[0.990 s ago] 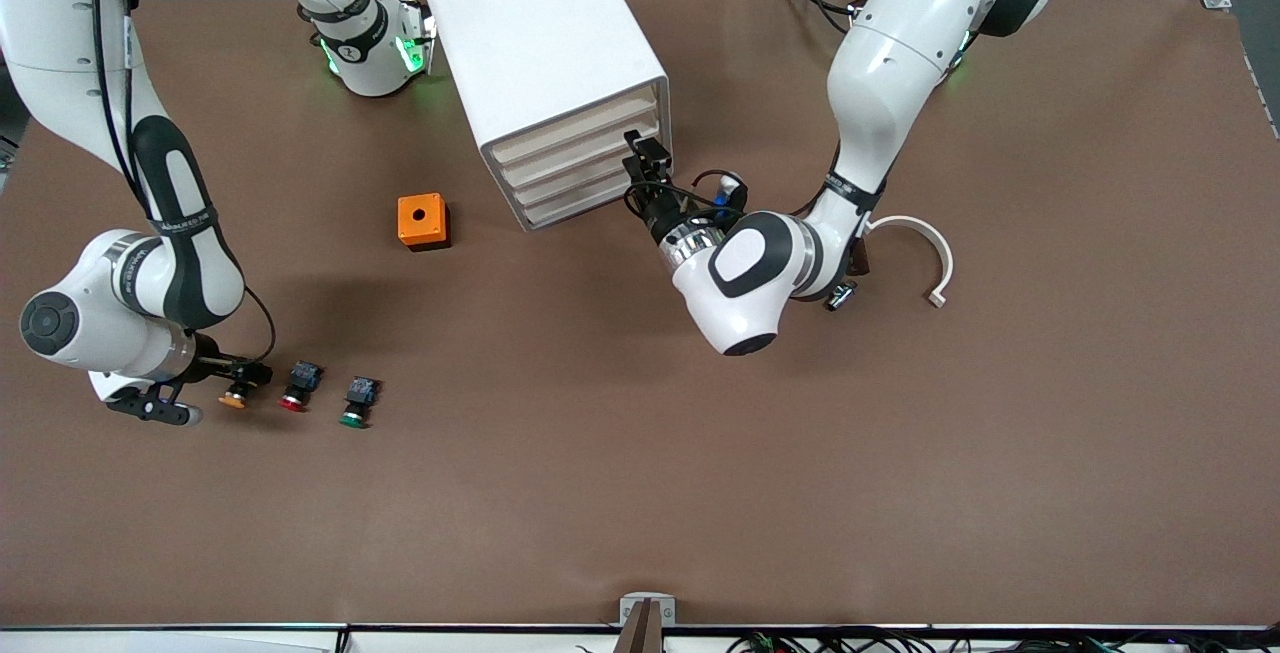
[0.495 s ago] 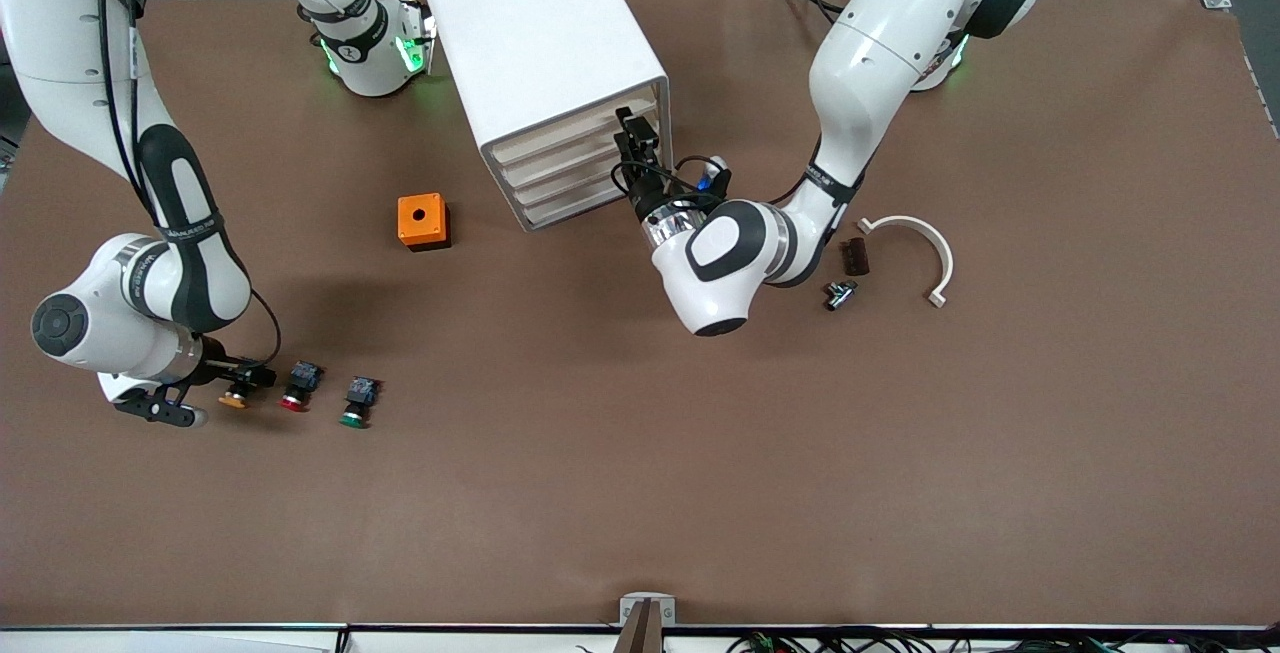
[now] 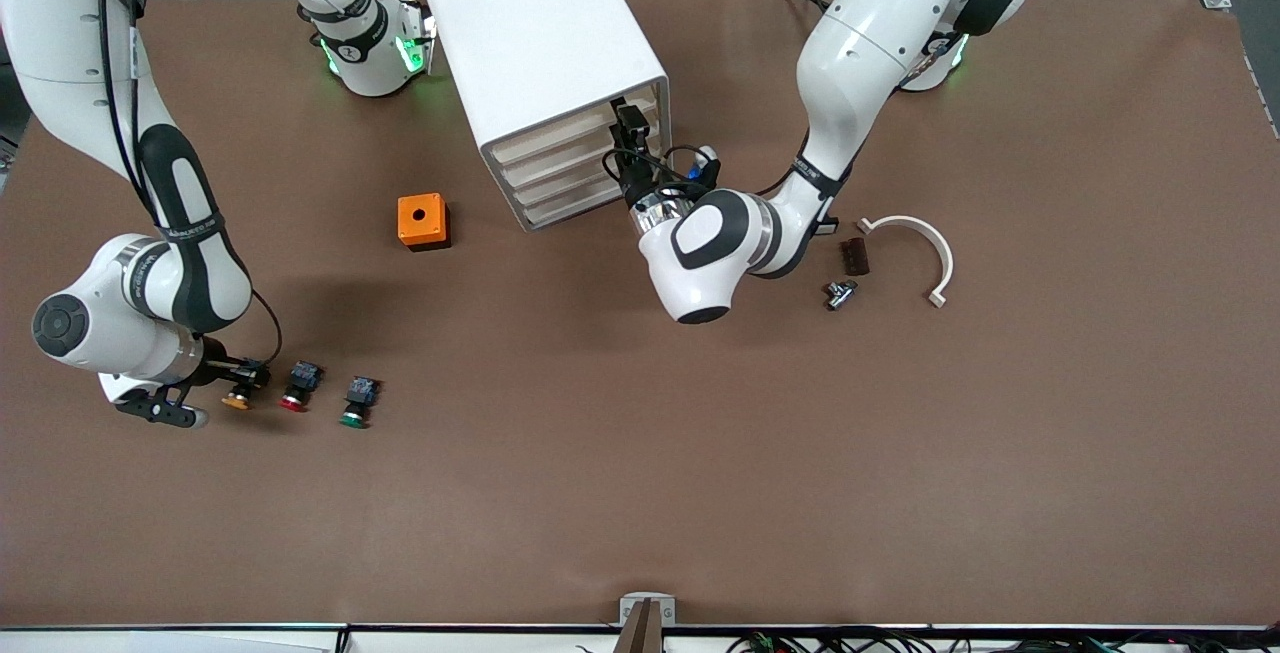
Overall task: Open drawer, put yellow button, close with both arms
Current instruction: 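Pull the drawer open with the left gripper while the right lifts the button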
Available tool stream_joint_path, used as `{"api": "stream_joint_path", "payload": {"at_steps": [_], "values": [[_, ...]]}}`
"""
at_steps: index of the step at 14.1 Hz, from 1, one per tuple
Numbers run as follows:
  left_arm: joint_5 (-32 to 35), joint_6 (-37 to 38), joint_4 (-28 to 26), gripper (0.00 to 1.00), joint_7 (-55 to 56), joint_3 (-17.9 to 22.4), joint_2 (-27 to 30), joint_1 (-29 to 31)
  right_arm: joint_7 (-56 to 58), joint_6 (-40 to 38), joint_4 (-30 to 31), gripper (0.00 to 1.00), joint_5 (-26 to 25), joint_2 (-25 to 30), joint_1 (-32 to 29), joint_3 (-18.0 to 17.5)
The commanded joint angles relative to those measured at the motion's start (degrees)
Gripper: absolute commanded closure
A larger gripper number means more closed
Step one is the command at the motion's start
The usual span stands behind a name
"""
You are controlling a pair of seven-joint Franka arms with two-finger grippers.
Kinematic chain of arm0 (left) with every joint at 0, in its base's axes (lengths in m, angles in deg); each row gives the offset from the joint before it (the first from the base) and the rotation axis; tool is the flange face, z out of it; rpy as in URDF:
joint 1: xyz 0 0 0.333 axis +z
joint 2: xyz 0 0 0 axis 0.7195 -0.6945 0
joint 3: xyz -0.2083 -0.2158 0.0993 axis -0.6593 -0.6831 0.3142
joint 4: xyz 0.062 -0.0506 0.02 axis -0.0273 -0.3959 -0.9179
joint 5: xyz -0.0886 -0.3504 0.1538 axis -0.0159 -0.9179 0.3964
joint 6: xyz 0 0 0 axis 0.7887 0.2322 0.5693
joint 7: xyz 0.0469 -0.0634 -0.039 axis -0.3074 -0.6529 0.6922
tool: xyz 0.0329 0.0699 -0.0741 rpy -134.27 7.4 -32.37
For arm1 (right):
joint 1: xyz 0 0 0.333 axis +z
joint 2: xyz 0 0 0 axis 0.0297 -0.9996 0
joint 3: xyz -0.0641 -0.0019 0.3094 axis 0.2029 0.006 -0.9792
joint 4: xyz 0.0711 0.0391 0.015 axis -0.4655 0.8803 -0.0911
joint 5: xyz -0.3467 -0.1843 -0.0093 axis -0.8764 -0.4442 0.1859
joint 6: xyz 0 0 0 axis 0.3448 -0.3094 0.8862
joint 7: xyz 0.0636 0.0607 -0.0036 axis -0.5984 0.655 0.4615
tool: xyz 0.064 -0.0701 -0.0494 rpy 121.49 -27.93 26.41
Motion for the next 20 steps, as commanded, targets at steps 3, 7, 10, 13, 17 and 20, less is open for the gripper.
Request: {"api": "stream_joint_path", "payload": {"at_steps": [3, 7, 10, 13, 17, 20], "values": [[-2.21, 0.36, 0.14, 0.63, 1.13, 0.18, -0.56, -1.5, -0.3, -4.17, -0.47, 1.0, 2.79, 1.56, -0.56, -0.73], [-1.51, 0.36, 0.14, 0.8, 1.13, 0.44, -0.56, -1.94, -4.5, -10.94, -0.38, 1.0, 4.47, 7.01, 1.45, -0.64], [-1.42, 0.36, 0.58, 0.88, 1.48, 1.23, -0.73, -1.6, -7.93, -14.63, -0.47, 1.0, 4.47, 9.91, 3.65, -0.64], [-1.51, 0.01, 0.58, 0.93, 1.48, 2.37, -1.17, -0.98, -13.11, -19.55, -0.47, 1.0, 4.47, 13.42, 5.94, -0.64], [-4.14, -1.3, 0.76, 0.95, 1.66, 5.62, -1.35, 0.42, -26.45, -27.11, -0.47, 1.0, 4.47, 19.92, 11.64, -0.64], [-4.06, -2.27, 0.76, 0.94, 1.66, 5.81, -1.79, 2.27, -35.87, -31.33, -0.47, 1.0, 4.47, 24.32, 16.13, -0.64]]}}
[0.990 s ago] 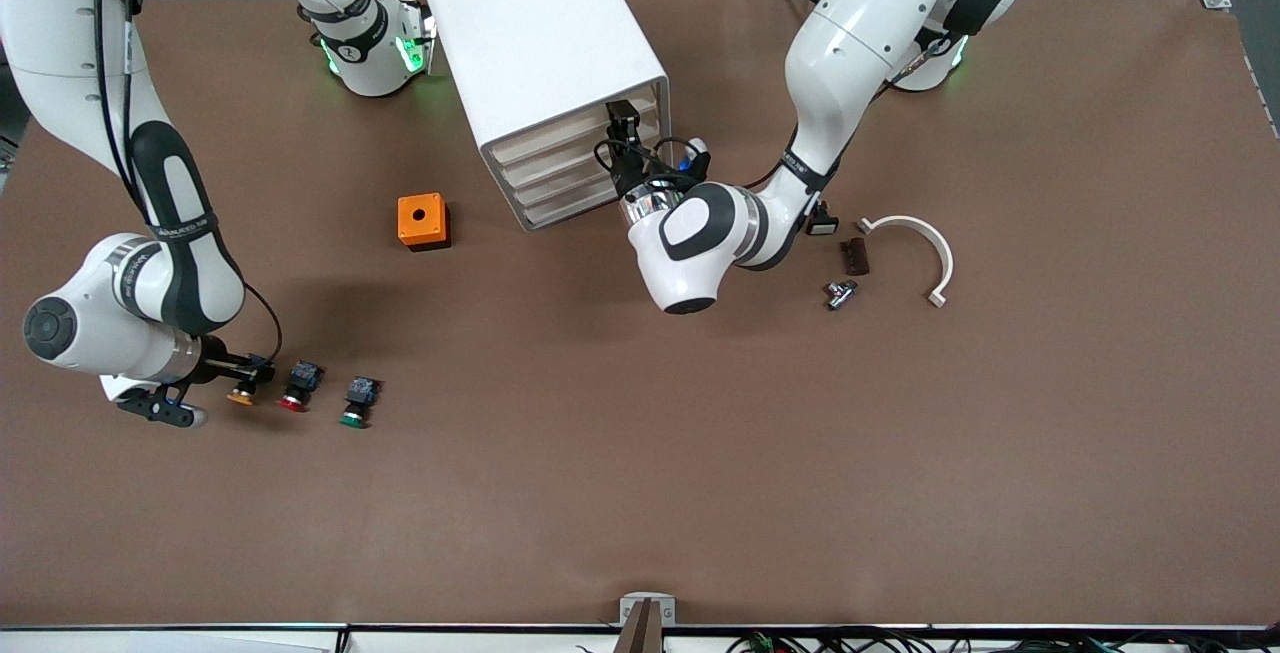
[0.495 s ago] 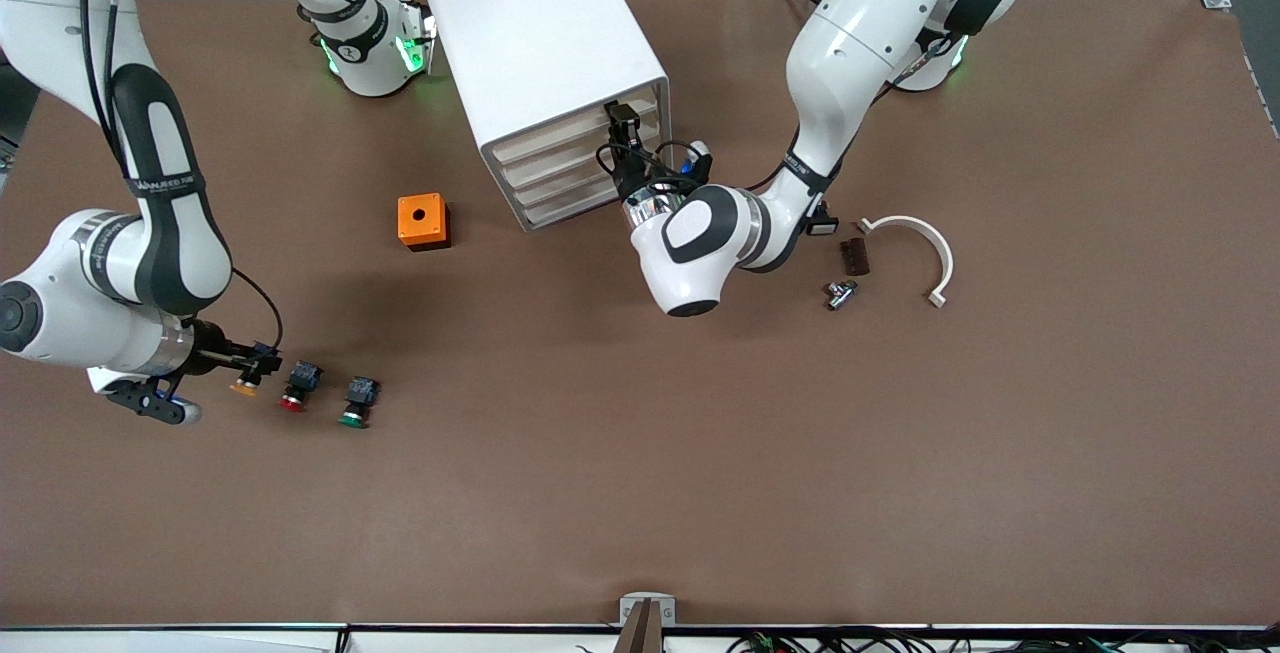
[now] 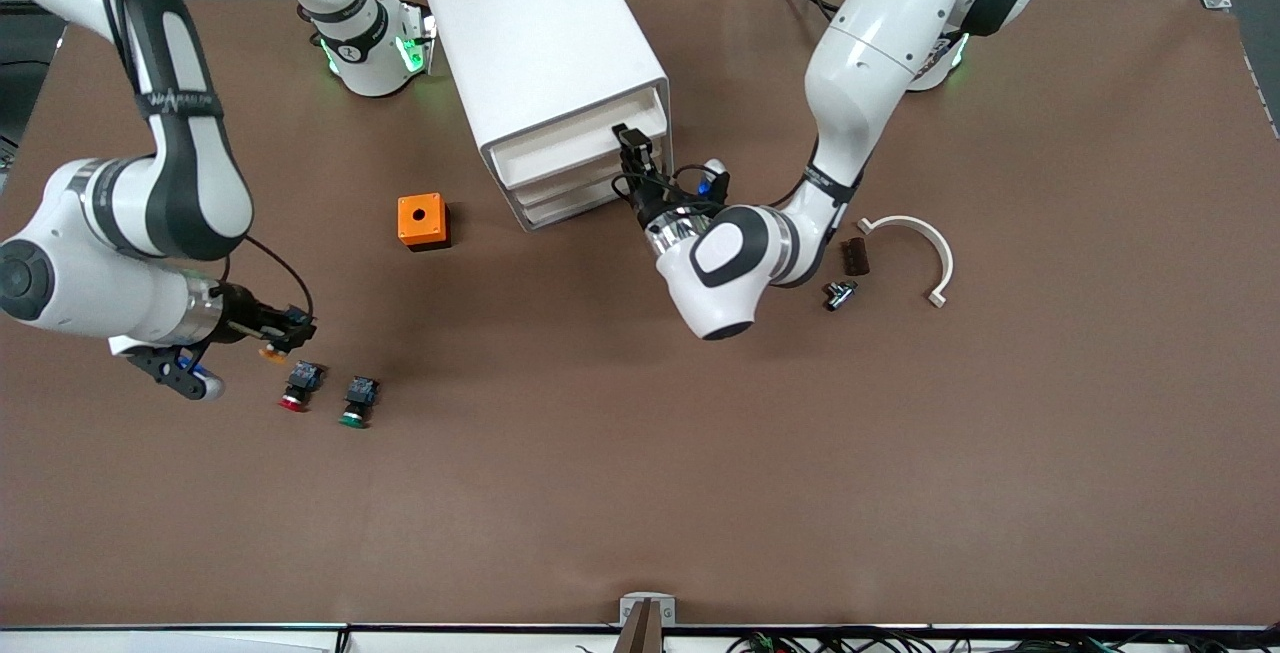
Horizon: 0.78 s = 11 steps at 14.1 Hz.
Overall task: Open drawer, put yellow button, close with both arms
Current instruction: 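Pull the drawer open with the left gripper while the right lifts the button, then lower the yellow button into the open drawer and open the right gripper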
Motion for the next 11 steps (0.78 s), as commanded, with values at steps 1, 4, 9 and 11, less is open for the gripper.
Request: {"api": "stream_joint_path", "payload": {"at_steps": [1, 4, 9, 11], "values": [[-0.43, -2.47, 0.68, 0.94, -1.59, 1.23, -1.38, 1.44, -8.99, -2.97, 1.53, 1.0, 0.9, 5.34, 4.45, 0.36], [-0.52, -2.56, 0.68, 0.94, -1.5, 1.23, -1.38, 3.37, -18.74, -5.61, 1.79, 1.0, 0.9, 9.03, 9.98, 0.36], [-0.7, -4.14, 0.68, 0.9, -1.67, 1.14, -1.56, 6.19, -39.21, -6.5, 1.97, 0.99, 0.9, 12.3, 21.92, 0.36], [-0.7, -4.14, 0.59, 0.89, -1.94, 1.14, -1.73, 7.07, -48.18, -5.54, 1.88, 1.0, 0.9, 12.3, 26.85, 0.36]]}}
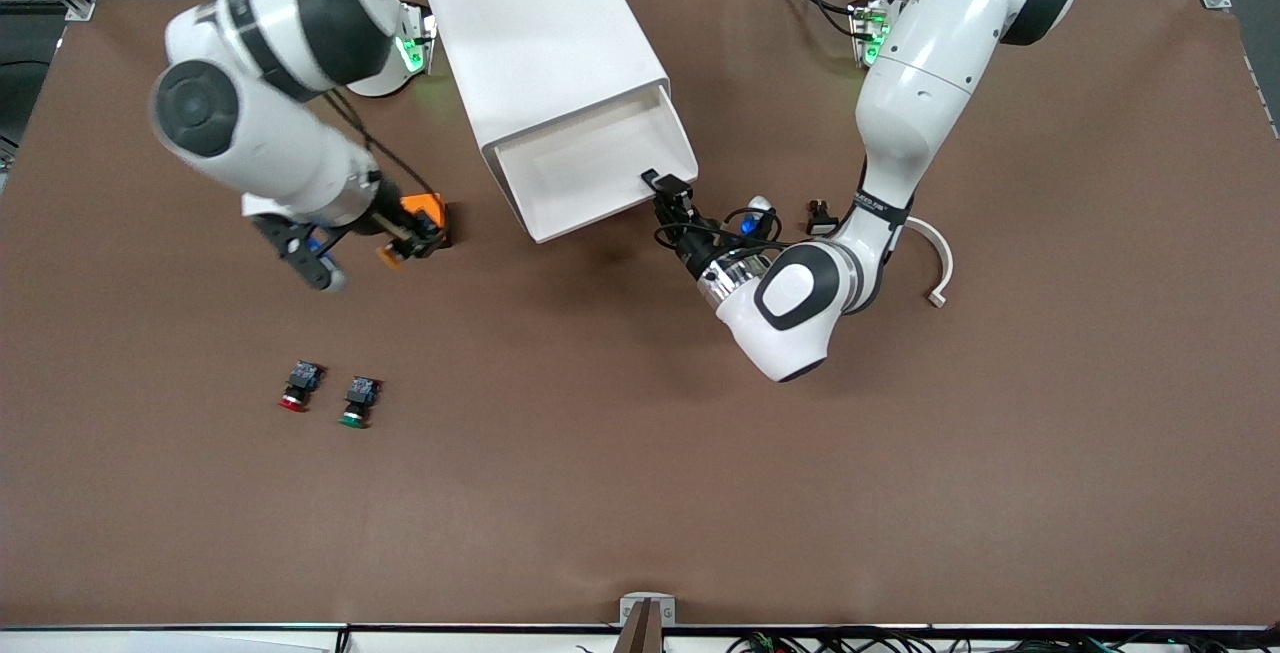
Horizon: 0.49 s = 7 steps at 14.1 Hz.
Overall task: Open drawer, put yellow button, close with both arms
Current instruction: 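Lower the yellow button into the open drawer and open the right gripper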
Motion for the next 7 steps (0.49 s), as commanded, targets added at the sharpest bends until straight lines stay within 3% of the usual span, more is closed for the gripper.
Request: {"api": "stream_joint_path", "payload": {"at_steps": [1, 7], "values": [[-0.19, -3.18, 0.6, 0.89, -1.92, 1.07, -1.89, 0.58, -10.39, 1.38, 1.49, 1.0, 0.77, 1.43, 6.19, 0.65], [-0.27, -3.97, 0.69, 0.85, -2.27, 0.98, -2.07, 2.96, -28.59, 8.05, 2.89, 1.0, 0.86, 0.9, 14.8, 0.65]]}}
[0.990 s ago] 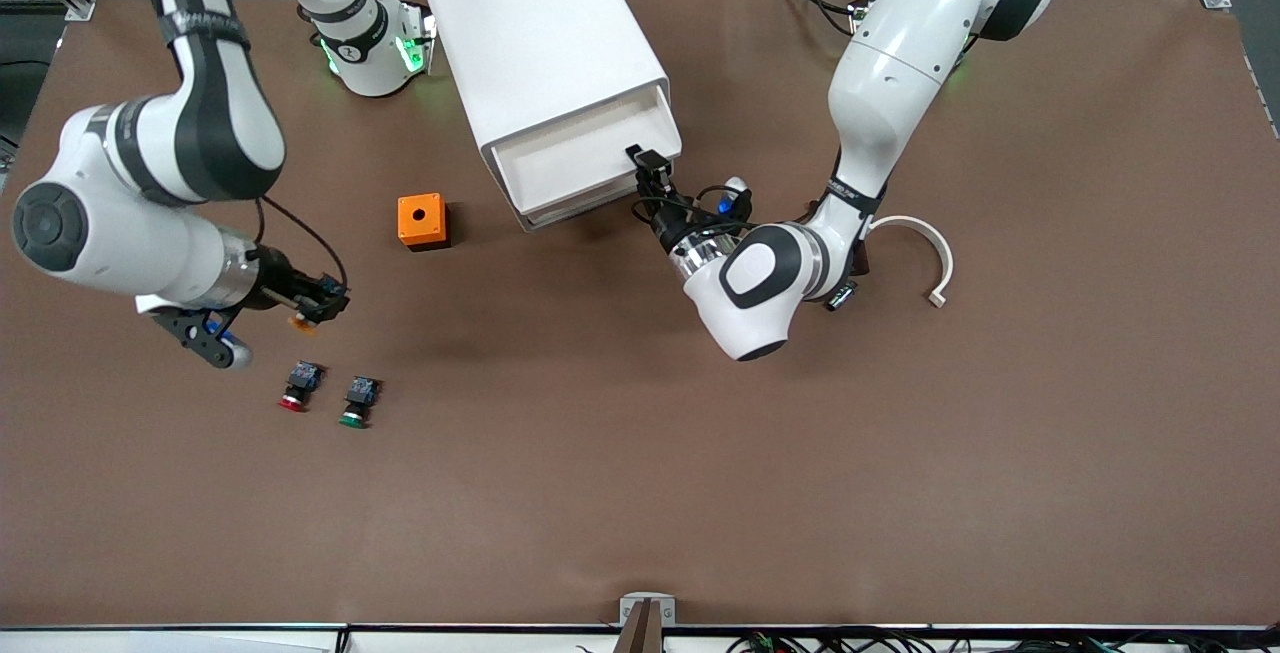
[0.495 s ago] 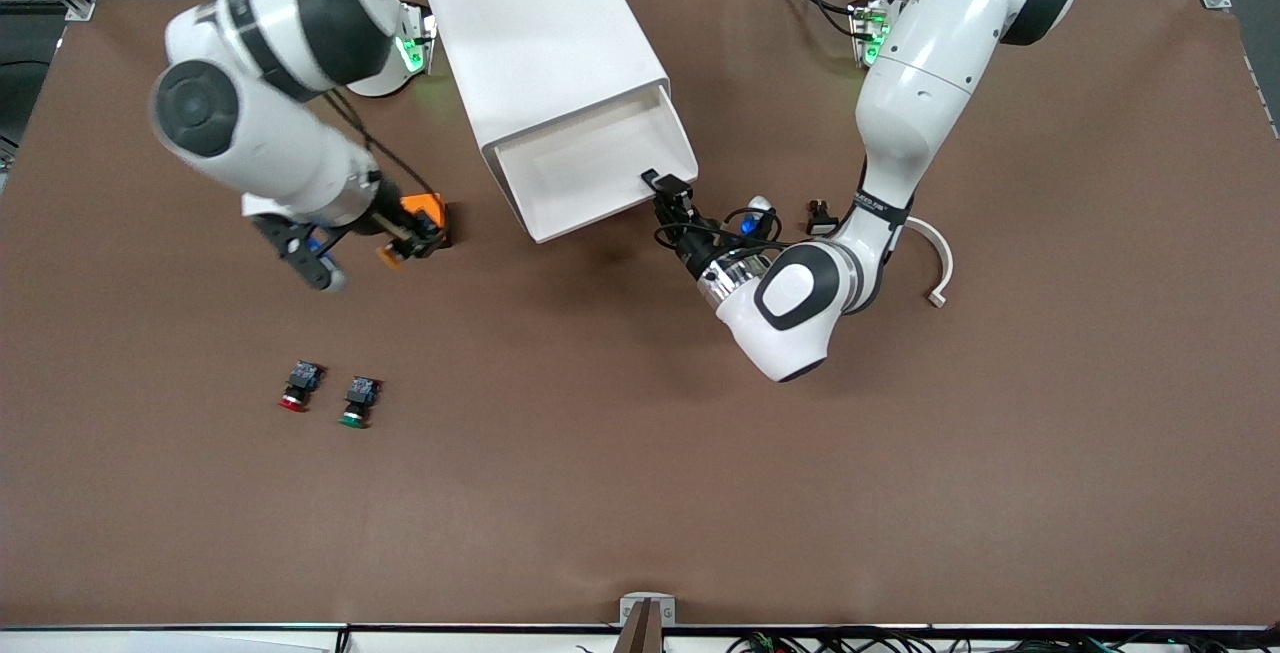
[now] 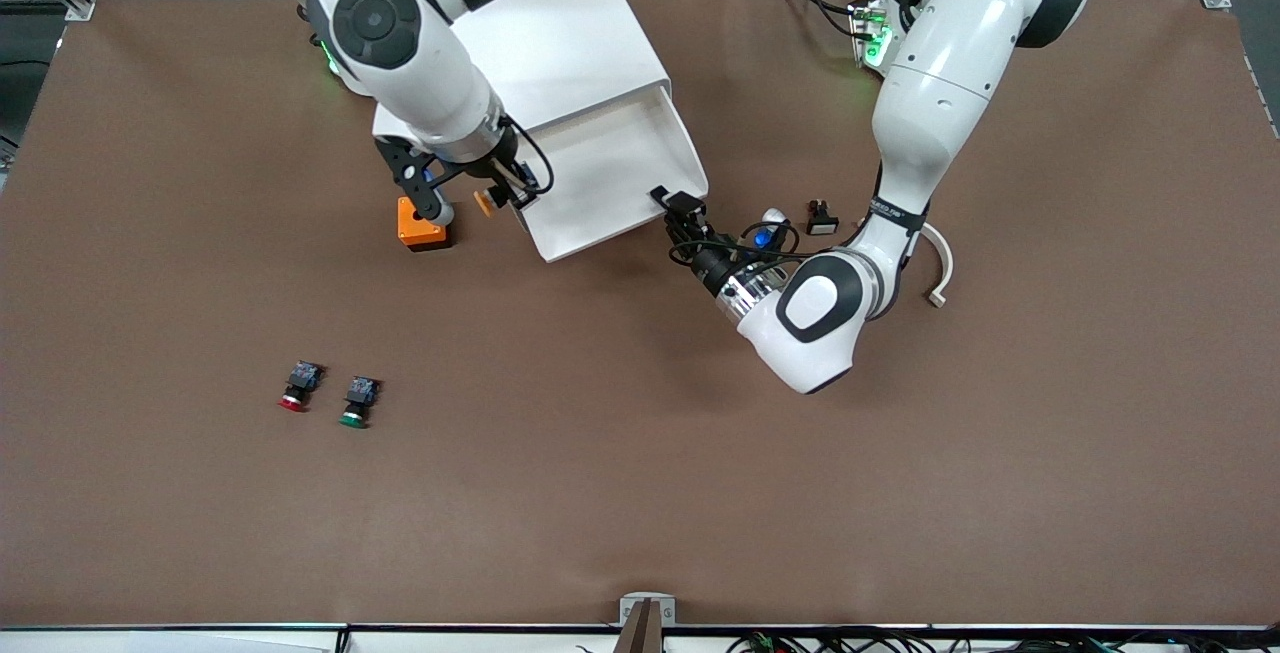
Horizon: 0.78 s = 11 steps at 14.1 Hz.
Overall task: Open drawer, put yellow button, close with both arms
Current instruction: 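Lower the yellow button into the open drawer and open the right gripper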
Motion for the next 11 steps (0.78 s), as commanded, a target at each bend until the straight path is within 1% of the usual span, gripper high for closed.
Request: {"api": "stream_joint_path", "payload": {"at_steps": [1, 3, 4, 5, 6, 7, 8, 9, 11], "values": [[0.09, -2.45, 0.71, 0.85, -1.93, 1.07, -1.95, 0.41, -6.84, 4.52, 2.5, 1.0, 0.86, 0.71, 3.46, 0.63], [0.09, -2.45, 0.71, 0.82, -1.93, 1.07, -1.95, 0.59, -9.67, 7.69, 3.21, 1.0, 0.86, 0.62, 5.91, 0.71], [0.0, -2.54, 0.71, 0.78, -2.1, 0.98, -2.04, 0.68, -10.98, 8.92, 3.21, 1.0, 0.86, 0.18, 6.45, 0.63], [-0.09, -2.54, 0.71, 0.7, -2.45, 0.98, -2.22, 0.68, -11.34, 10.06, 3.12, 1.0, 0.86, -0.6, 7.5, 0.63], [-1.04, -2.54, 0.71, 0.58, -2.63, 0.98, -2.3, 0.68, -11.35, 10.86, 3.12, 1.0, 0.86, -0.96, 8.12, 0.63], [-1.84, -2.54, 0.71, 0.41, -2.98, 0.98, -2.22, 0.68, -11.35, 11.39, 3.03, 1.0, 0.86, -1.66, 8.64, 0.63], [-2.11, -2.54, 0.79, 0.27, -4.02, 0.89, -2.22, 0.68, -11.43, 12.26, 3.03, 1.0, 0.86, -2.28, 9.52, 0.63], [-2.11, -2.45, 1.49, 0.2, -6.04, 0.89, -2.13, 0.68, -11.43, 12.88, 2.94, 1.0, 0.86, -3.07, 10.66, 0.71], [-2.89, -2.28, 2.9, 0.12, -11.22, 0.72, -2.04, 1.46, -11.61, 13.76, 2.68, 1.0, 0.95, -4.65, 12.33, 0.63]]}}
